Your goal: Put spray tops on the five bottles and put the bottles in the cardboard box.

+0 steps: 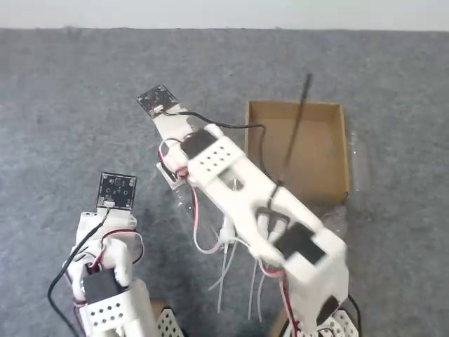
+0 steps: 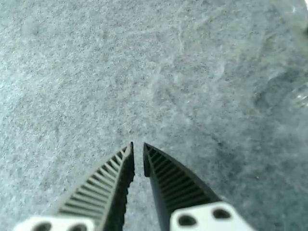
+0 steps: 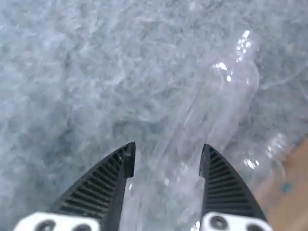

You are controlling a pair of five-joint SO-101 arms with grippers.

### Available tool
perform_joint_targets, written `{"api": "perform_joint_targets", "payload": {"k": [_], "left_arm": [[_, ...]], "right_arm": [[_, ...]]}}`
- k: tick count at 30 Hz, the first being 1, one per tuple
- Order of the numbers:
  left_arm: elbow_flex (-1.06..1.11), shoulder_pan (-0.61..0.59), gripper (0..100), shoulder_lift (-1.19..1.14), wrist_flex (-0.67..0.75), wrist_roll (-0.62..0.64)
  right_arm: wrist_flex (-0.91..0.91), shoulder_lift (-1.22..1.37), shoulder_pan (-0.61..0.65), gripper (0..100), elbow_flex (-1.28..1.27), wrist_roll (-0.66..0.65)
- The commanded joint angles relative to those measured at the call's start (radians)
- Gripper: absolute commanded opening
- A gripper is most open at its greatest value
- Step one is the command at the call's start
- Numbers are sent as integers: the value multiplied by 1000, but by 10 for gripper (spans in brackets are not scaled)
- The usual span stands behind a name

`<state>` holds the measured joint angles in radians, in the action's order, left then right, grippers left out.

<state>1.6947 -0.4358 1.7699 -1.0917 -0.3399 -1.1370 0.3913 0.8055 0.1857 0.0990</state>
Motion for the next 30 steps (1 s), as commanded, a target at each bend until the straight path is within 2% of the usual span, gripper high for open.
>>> {"api": "perform_joint_targets", "payload": {"k": [1, 6, 14, 30], "left_arm": [[-7, 5, 31, -14, 5, -8], [-7, 5, 31, -14, 5, -8], [-7, 5, 31, -14, 5, -8], [-7, 5, 31, -14, 5, -8]], "right_arm": [[22, 73, 1, 182, 140, 11], [15, 163, -13, 182, 184, 64], [13, 186, -81, 182, 186, 66], [21, 259, -79, 199, 187, 66]]}}
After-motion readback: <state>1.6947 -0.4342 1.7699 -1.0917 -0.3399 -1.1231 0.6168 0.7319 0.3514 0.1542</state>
